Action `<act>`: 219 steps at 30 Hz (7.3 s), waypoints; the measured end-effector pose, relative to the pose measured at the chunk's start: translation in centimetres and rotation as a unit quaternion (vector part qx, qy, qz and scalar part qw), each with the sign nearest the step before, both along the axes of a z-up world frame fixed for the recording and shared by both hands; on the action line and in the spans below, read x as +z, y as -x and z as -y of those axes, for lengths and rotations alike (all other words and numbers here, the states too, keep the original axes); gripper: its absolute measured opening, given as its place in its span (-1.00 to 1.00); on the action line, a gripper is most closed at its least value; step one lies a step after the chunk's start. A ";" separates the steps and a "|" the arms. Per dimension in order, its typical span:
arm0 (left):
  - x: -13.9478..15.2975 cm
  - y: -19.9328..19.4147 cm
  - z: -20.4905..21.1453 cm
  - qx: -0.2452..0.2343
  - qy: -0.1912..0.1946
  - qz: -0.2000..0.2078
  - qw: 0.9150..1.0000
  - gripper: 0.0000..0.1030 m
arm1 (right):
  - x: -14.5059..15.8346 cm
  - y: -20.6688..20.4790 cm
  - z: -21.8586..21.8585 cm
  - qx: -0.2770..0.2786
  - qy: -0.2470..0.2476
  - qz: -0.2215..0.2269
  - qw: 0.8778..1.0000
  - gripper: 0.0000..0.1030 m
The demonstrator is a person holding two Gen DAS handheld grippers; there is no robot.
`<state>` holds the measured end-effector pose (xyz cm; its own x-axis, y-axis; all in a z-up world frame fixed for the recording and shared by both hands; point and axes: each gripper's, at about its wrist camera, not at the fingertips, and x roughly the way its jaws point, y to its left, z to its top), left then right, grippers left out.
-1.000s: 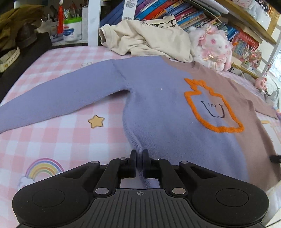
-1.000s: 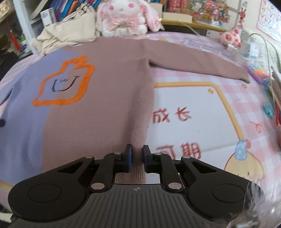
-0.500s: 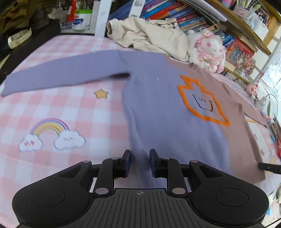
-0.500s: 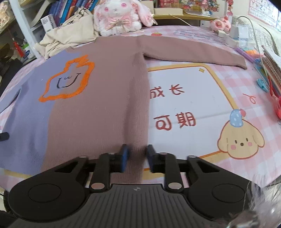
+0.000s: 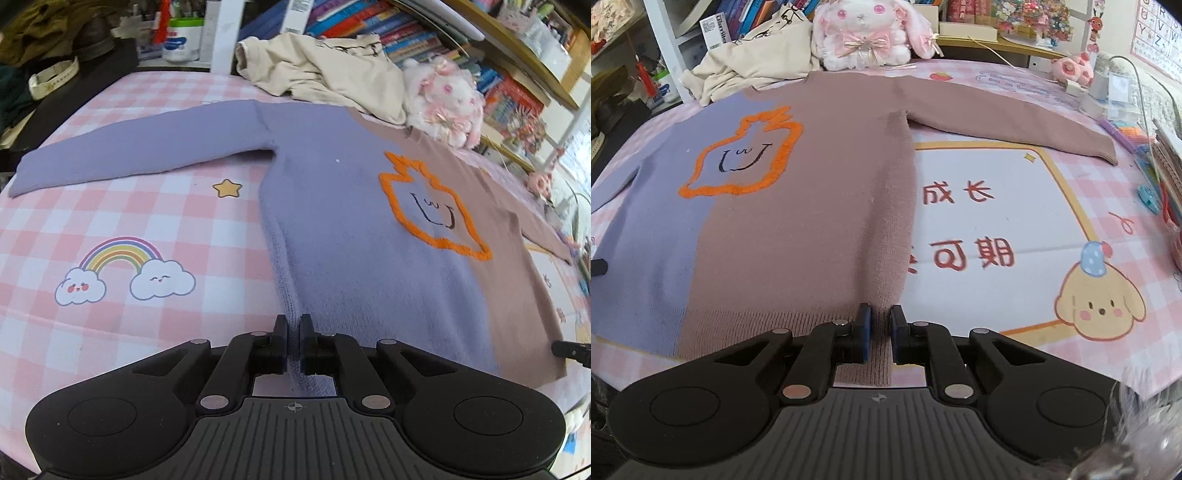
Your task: Fold clothes
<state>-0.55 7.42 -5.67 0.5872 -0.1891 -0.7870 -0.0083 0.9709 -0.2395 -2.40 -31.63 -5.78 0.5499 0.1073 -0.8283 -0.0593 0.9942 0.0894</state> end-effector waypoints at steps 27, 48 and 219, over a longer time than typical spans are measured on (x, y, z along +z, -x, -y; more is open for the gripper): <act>-0.3 1.8 -0.1 -0.017 0.017 0.005 1.000 -0.87 | 0.1 1.4 -0.1 -0.061 -0.001 0.012 0.998 -0.83; 5.4 6.5 3.9 0.037 -0.059 0.122 0.990 0.70 | 4.8 3.7 -4.0 -0.041 0.015 0.110 0.993 0.74; 9.0 -16.1 14.5 0.022 0.055 0.185 0.981 -0.93 | 2.3 -1.0 -0.3 0.093 -0.029 0.072 0.993 1.00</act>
